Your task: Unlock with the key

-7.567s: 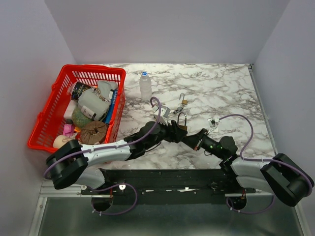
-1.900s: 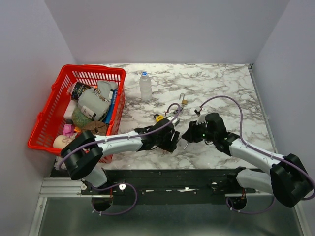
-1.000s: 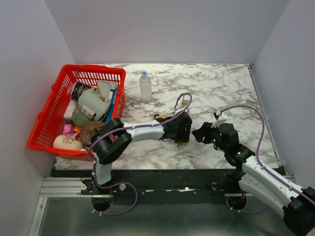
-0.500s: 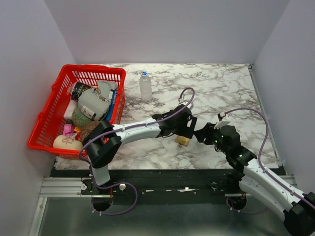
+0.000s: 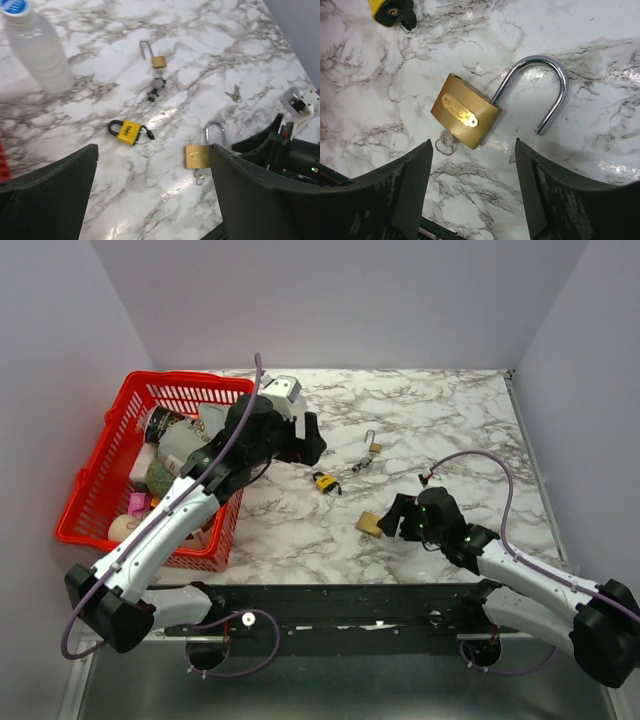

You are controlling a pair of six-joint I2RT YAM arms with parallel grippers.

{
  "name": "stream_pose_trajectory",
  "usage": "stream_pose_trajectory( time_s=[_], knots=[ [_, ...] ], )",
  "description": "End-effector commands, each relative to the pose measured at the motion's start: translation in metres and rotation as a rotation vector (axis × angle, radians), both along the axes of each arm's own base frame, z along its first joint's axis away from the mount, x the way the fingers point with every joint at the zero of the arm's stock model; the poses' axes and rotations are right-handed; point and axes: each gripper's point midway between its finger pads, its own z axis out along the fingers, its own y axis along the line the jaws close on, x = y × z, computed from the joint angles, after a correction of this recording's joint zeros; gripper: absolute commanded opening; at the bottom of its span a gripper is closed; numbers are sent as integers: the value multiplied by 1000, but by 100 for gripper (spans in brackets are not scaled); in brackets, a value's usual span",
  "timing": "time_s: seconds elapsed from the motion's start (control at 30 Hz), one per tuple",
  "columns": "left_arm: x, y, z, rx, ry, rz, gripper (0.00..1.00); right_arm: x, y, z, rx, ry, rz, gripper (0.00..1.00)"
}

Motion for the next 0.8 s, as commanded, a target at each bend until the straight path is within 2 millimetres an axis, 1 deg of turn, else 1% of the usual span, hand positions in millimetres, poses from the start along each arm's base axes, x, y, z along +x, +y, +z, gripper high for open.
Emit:
stream_pose_trajectory(
  time_s=[0.0, 0.03, 0.07, 0.1, 0.13, 0.17, 0.2, 0.23, 0.27, 0.33, 0.37, 0.4, 0.43, 0.47, 0.5, 0.53, 0.63, 0.67, 0.7, 0.73, 0.77],
  knots=[
    [-6, 35, -2, 93, -89, 39, 99, 7, 2, 1, -36, 39, -83, 77],
    [-9, 39, 3, 73, -120, 43, 99, 6, 4, -7, -59, 66, -85, 79],
    [-9, 41, -1, 63, -124, 51, 99, 5, 7, -8, -62, 84, -92, 79],
    [-8, 42, -17, 66, -118, 56, 99, 8, 9, -8, -68, 92, -101, 80],
    [-5, 49, -20, 69, -117, 76, 99, 8, 8, -15, -89, 117, -112, 81],
    [-6, 50, -26, 70, -99, 71, 99, 6, 7, -21, -102, 145, -129, 81],
    [-7, 52, -28, 78, -82, 78, 99, 7, 8, -22, -107, 151, -139, 81],
    [-7, 52, -26, 74, -84, 79, 99, 8, 8, -25, -111, 158, -147, 81],
    [-8, 51, -24, 63, -88, 74, 99, 7, 9, -32, -123, 182, -159, 81],
    [-11, 52, -20, 52, -105, 70, 99, 14, 14, -29, -121, 179, -173, 81],
    [-11, 53, -21, 54, -108, 73, 99, 15, 16, -33, -131, 193, -175, 81],
    [-10, 57, -23, 65, -111, 90, 99, 17, 19, -32, -132, 194, -179, 82],
    [-11, 58, -23, 67, -112, 93, 99, 23, 25, -27, -119, 188, -180, 82],
    [-9, 63, -24, 81, -116, 116, 99, 24, 29, -26, -112, 189, -183, 82],
    [-8, 65, -24, 88, -118, 128, 99, 25, 31, -32, -127, 202, -182, 82],
    [-8, 65, -24, 90, -118, 129, 99, 30, 40, -25, -116, 188, -171, 82],
    [-8, 65, -24, 90, -122, 127, 99, 35, 49, -33, -155, 199, -153, 82],
    [-9, 66, -25, 93, -118, 126, 99, 39, 54, -29, -163, 193, -144, 82],
    [-9, 65, -24, 90, -120, 126, 99, 41, 53, -32, -183, 196, -151, 82],
    [-9, 65, -26, 92, -116, 122, 99, 41, 51, -40, -218, 211, -154, 82],
    [-9, 65, -26, 93, -117, 122, 99, 38, 51, -42, -248, 220, -143, 82]
  ],
)
